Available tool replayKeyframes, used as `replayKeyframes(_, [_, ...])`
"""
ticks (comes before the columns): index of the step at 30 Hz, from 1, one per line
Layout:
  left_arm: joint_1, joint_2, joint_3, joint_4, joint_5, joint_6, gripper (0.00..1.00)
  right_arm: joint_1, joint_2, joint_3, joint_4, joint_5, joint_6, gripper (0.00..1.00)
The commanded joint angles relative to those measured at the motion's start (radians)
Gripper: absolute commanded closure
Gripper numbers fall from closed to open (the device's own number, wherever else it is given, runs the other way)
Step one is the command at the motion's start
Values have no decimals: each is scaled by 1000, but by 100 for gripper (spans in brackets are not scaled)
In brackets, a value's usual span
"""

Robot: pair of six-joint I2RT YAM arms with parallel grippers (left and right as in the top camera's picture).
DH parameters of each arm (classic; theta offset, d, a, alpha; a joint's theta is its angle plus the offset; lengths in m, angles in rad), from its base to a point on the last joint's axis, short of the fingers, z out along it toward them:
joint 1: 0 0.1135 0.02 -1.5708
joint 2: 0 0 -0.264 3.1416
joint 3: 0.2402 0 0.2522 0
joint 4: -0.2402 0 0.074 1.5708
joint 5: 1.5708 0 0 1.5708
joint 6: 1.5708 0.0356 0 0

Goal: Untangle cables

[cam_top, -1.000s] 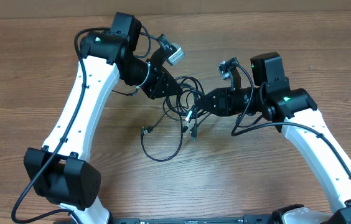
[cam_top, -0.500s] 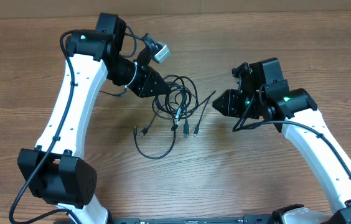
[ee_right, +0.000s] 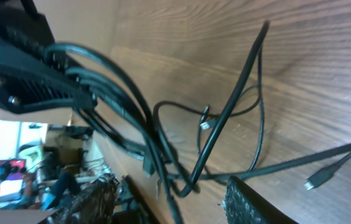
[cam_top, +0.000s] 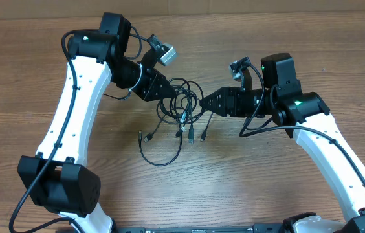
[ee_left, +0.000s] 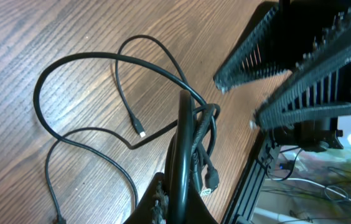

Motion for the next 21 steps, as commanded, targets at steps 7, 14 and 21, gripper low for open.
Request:
replayKeyframes(7, [-2,-63,43,-2,18,-12,96,4,-23,23,-61,99,-3,53])
replayKeyframes(14, [-2,-68,43,-16,101,-11,96,4,-21,23,-53,133,24,58])
replayKeyframes(21, [-3,-92,43,-12,111,-11,96,4,-12,23,-61,127,60,57])
